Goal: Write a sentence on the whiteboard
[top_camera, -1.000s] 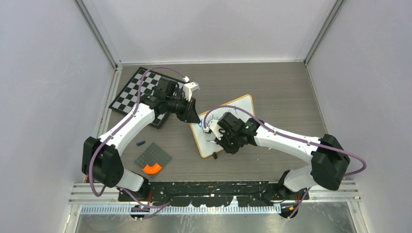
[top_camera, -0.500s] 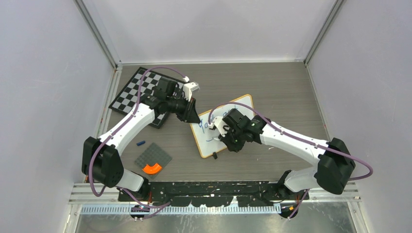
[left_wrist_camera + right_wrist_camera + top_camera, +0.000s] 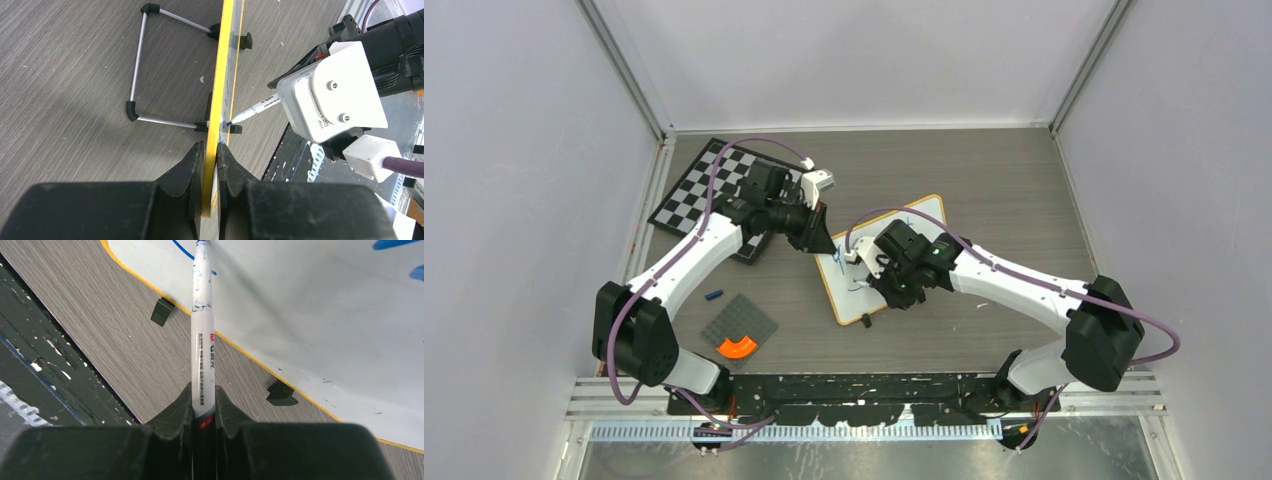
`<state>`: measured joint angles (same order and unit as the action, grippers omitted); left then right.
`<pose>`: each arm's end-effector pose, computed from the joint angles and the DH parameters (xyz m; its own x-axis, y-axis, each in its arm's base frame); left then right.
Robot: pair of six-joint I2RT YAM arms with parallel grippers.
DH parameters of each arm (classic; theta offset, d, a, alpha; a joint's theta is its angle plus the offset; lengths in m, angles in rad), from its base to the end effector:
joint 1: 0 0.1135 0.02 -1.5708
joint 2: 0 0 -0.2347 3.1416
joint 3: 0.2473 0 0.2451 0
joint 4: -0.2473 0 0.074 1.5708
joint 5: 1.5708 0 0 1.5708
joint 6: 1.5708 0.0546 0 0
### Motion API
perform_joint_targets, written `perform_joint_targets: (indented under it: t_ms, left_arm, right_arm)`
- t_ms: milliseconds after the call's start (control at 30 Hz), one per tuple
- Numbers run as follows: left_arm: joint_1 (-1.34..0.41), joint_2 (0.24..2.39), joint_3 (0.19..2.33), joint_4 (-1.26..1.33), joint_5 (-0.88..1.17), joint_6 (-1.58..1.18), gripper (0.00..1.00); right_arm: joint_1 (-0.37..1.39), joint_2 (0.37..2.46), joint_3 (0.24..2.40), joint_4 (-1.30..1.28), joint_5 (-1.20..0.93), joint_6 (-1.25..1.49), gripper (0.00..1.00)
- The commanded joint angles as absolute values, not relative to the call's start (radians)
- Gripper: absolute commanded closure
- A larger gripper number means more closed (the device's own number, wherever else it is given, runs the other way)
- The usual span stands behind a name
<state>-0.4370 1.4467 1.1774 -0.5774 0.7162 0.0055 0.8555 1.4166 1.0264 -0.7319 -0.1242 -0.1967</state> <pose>0.2678 -0.1646 0.2547 -0.6748 0.3198 -0.6652 0.7170 0.4976 -0.4881 0.1799 0.2174 0.1950 -0.4263 -0.7863 -0.4472 -0.8847 0.4655 0.0247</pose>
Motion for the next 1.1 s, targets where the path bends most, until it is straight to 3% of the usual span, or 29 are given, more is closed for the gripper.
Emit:
perform_joint_targets:
  t_ms: [0,467,1067]
  left_arm:
    - [-0.433,1.446,1.167,-0.561,0.661,0.044,1.00]
    - [-0.427,1.470,1.182,-0.588,0.660,0.100,1.00]
    - [-0.422,1.511,1.235,-0.623,0.677,0.195,1.00]
  right_arm:
    - [0.855,1.408,1.010,-0.710,-0.115,-0.204,1.00]
    - [0.876,1.424,0.974,-0.752,-0.080,-0.239,1.00]
    - [0.835,1.324,1.078,-0.779,-0.081,-0.221,1.00]
